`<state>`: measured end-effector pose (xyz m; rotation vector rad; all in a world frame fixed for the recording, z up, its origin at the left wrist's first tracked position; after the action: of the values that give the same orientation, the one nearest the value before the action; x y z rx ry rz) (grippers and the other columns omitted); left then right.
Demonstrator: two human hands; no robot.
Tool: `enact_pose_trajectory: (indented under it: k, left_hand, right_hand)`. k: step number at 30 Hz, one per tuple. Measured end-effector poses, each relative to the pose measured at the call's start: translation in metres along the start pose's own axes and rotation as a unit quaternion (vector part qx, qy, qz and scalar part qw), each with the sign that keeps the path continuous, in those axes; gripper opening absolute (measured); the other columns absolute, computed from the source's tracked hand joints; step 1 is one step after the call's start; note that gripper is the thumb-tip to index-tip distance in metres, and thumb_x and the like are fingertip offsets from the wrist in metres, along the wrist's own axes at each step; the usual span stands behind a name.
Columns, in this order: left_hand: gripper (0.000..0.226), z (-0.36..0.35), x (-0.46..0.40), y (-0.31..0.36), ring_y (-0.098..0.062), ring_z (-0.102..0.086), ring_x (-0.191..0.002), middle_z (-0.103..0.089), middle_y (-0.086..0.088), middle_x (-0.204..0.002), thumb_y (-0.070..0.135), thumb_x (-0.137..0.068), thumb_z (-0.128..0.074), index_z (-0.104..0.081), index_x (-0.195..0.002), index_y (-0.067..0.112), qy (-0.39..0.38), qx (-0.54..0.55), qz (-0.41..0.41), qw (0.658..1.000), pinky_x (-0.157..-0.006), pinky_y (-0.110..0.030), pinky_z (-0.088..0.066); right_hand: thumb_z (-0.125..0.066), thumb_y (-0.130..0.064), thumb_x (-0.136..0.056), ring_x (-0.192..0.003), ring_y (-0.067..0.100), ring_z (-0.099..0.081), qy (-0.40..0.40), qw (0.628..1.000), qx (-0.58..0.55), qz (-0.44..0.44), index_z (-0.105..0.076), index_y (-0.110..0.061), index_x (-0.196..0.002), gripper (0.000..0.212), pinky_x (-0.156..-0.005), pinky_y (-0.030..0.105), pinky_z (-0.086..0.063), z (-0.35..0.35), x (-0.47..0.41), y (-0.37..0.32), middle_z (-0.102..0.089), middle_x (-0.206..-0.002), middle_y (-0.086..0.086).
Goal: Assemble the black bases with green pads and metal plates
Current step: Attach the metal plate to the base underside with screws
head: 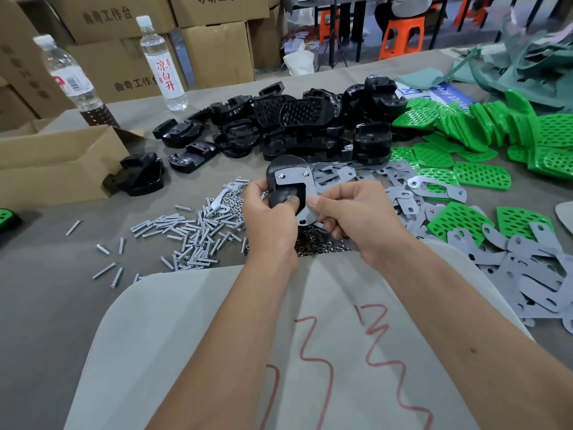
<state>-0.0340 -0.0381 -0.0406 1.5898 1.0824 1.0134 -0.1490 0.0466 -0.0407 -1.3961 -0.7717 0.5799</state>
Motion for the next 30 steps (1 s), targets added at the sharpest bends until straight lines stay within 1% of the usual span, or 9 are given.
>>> enact_pose_trajectory:
  k: [2, 4, 6, 11, 16, 20, 26, 28, 30]
  left_hand:
    - [0.037, 0.000, -0.001, -0.001, -0.041, -0.072, -0.099, -0.074, -0.017, -0.104, -0.014, -0.088, -0.063, -0.060, -0.105, 0.019, -0.012, 0.002, 0.000, 1.000, -0.098, -0.058, -0.055]
    - [0.037, -0.001, -0.002, -0.003, -0.038, -0.072, -0.093, -0.074, -0.018, -0.105, -0.015, -0.088, -0.063, -0.060, -0.107, 0.016, -0.030, 0.005, 0.006, 1.000, -0.087, -0.049, -0.058]
    - [0.038, -0.003, -0.003, -0.004, -0.033, -0.069, -0.088, -0.073, -0.019, -0.105, -0.016, -0.087, -0.063, -0.059, -0.107, 0.016, -0.047, 0.007, 0.010, 0.999, -0.080, -0.045, -0.057]
    - [0.043, -0.004, -0.002, -0.002, -0.029, -0.064, -0.084, -0.069, -0.015, -0.094, -0.021, -0.084, -0.060, -0.056, -0.103, 0.017, -0.069, 0.012, 0.010, 0.998, -0.073, -0.041, -0.052]
    - [0.047, -0.008, 0.001, -0.001, -0.024, -0.061, -0.070, -0.066, -0.013, -0.086, -0.027, -0.083, -0.055, -0.053, -0.105, 0.014, -0.098, 0.039, 0.028, 0.994, -0.055, -0.028, -0.049]
    - [0.051, -0.011, 0.001, -0.003, -0.032, -0.070, -0.085, -0.072, -0.022, -0.097, -0.030, -0.081, -0.043, -0.052, -0.105, 0.014, -0.136, 0.091, 0.062, 0.985, -0.067, -0.036, -0.056]
    - [0.049, -0.009, -0.002, -0.008, -0.027, -0.073, -0.072, -0.076, -0.011, -0.081, -0.028, -0.080, -0.042, -0.054, -0.104, 0.013, -0.135, 0.109, 0.077, 0.982, -0.058, -0.032, -0.059]
    - [0.046, -0.008, -0.003, -0.010, -0.031, -0.070, -0.079, -0.075, -0.012, -0.084, -0.025, -0.080, -0.043, -0.058, -0.100, 0.013, -0.124, 0.110, 0.084, 0.983, -0.065, -0.037, -0.060]
    - [0.046, -0.009, -0.002, -0.009, -0.037, -0.069, -0.092, -0.073, -0.017, -0.094, -0.025, -0.077, -0.043, -0.060, -0.099, 0.012, -0.122, 0.113, 0.082, 0.983, -0.081, -0.046, -0.057]
  right_hand:
    - [-0.082, -0.016, -0.089, -0.038, 0.006, -0.049, 0.001, 1.000, -0.004, -0.009, -0.071, -0.008, -0.075, 0.019, -0.039, 0.014, -0.037, 0.001, -0.001, 0.000, -0.062, -0.055, 0.001]
    - [-0.083, -0.016, -0.088, -0.038, 0.006, -0.049, 0.008, 1.000, -0.020, -0.019, -0.071, -0.008, -0.075, 0.019, -0.041, 0.015, -0.040, 0.003, -0.002, 0.001, -0.061, -0.054, 0.000]
    - [-0.083, -0.014, -0.087, -0.039, 0.006, -0.051, 0.013, 0.999, -0.038, -0.020, -0.070, -0.007, -0.075, 0.020, -0.041, 0.016, -0.042, 0.005, -0.002, 0.001, -0.061, -0.054, 0.000]
    - [-0.083, -0.013, -0.087, -0.040, 0.006, -0.052, 0.018, 0.999, -0.030, -0.008, -0.071, -0.007, -0.074, 0.020, -0.041, 0.016, -0.042, 0.005, -0.001, 0.001, -0.062, -0.056, 0.003]
    - [-0.083, -0.011, -0.088, -0.042, 0.008, -0.054, 0.015, 0.999, -0.047, -0.011, -0.071, -0.004, -0.079, 0.017, -0.042, 0.016, -0.044, 0.004, 0.001, 0.001, -0.066, -0.059, 0.001]
    - [-0.082, -0.010, -0.088, -0.044, 0.009, -0.056, 0.016, 0.998, -0.059, -0.003, -0.071, 0.000, -0.082, 0.016, -0.044, 0.018, -0.047, 0.004, 0.001, 0.002, -0.069, -0.059, -0.005]
    - [-0.083, -0.019, -0.088, -0.041, 0.007, -0.056, 0.033, 0.997, 0.056, 0.052, -0.070, -0.008, -0.075, 0.022, -0.041, 0.020, -0.044, 0.005, 0.000, -0.004, -0.068, -0.056, -0.001]
    - [-0.085, -0.027, -0.086, -0.042, 0.008, -0.054, 0.048, 0.989, 0.112, 0.083, -0.070, -0.012, -0.073, 0.025, -0.042, 0.022, -0.043, 0.008, 0.000, -0.009, -0.070, -0.058, 0.002]
    - [-0.086, -0.035, -0.083, -0.042, 0.007, -0.048, 0.063, 0.977, 0.168, 0.111, -0.072, -0.015, -0.069, 0.028, -0.044, 0.021, -0.038, 0.012, 0.000, -0.012, -0.068, -0.056, 0.002]
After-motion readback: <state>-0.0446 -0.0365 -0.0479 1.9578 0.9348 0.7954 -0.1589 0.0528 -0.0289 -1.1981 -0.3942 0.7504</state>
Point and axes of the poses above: each hand's wrist, its own x-axis away from the middle knuckle, its own z-axis out of the back of the hand, y = z × x, the point moved 6 cm from there along -x, towards the middle knuckle
